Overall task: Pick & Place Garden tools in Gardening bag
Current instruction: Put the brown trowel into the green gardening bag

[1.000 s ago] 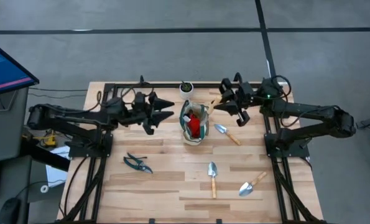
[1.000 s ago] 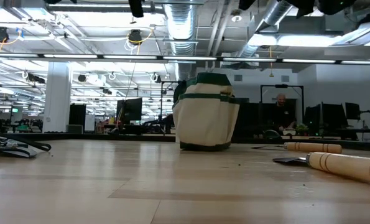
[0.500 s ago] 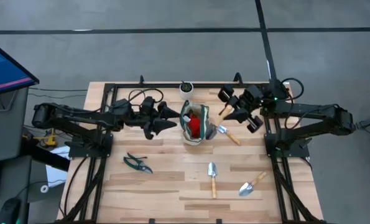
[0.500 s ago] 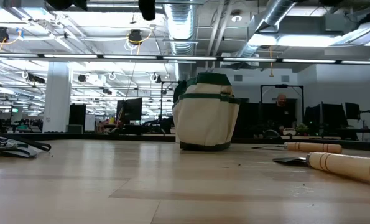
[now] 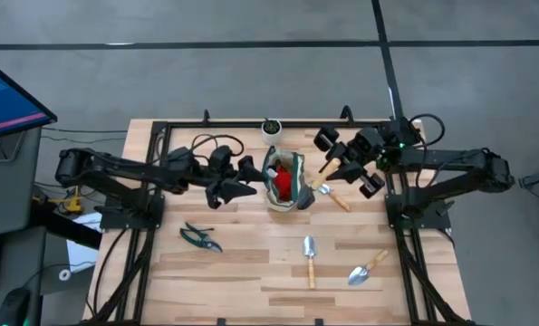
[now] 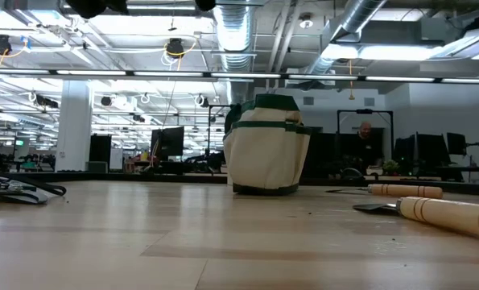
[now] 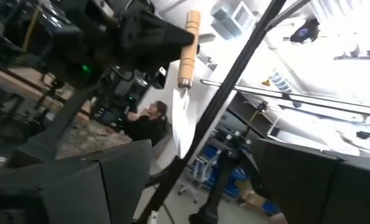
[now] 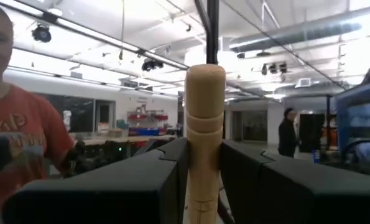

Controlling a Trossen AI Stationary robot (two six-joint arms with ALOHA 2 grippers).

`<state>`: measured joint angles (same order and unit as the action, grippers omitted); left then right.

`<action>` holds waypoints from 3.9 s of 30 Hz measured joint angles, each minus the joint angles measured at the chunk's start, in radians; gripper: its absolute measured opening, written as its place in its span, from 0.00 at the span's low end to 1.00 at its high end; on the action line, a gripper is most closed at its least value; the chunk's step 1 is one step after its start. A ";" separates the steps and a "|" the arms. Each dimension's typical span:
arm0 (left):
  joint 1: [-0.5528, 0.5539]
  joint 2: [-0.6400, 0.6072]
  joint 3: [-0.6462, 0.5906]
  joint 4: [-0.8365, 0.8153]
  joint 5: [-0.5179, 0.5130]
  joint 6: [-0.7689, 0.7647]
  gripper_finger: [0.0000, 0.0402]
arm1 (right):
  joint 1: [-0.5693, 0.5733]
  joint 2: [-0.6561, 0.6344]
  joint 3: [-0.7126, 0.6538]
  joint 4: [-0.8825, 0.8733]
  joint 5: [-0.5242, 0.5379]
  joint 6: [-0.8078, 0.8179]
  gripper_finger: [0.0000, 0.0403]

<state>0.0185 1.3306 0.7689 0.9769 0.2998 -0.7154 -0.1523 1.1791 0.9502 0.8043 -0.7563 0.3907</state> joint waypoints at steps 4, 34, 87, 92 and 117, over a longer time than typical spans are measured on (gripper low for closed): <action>0.000 0.055 0.074 0.007 0.079 -0.008 0.68 | 0.024 0.079 0.057 -0.004 -0.010 0.000 0.16; -0.058 0.107 0.119 0.007 0.153 -0.001 0.68 | 0.030 0.369 0.415 -0.007 -0.164 0.000 0.16; 0.091 0.107 0.125 0.032 0.304 -0.207 0.55 | 0.000 0.386 0.418 0.193 -0.083 0.190 0.16; 0.098 0.107 0.177 0.035 0.341 -0.208 0.55 | 0.002 0.392 0.418 0.196 -0.083 0.178 0.16; 0.128 0.107 0.254 -0.100 0.513 -0.259 0.56 | 0.014 0.398 0.418 0.192 -0.081 0.209 0.16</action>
<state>0.1467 1.4372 1.0229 0.8772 0.8124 -0.9739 -0.1387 1.5772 1.3678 0.9958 -0.8371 0.5995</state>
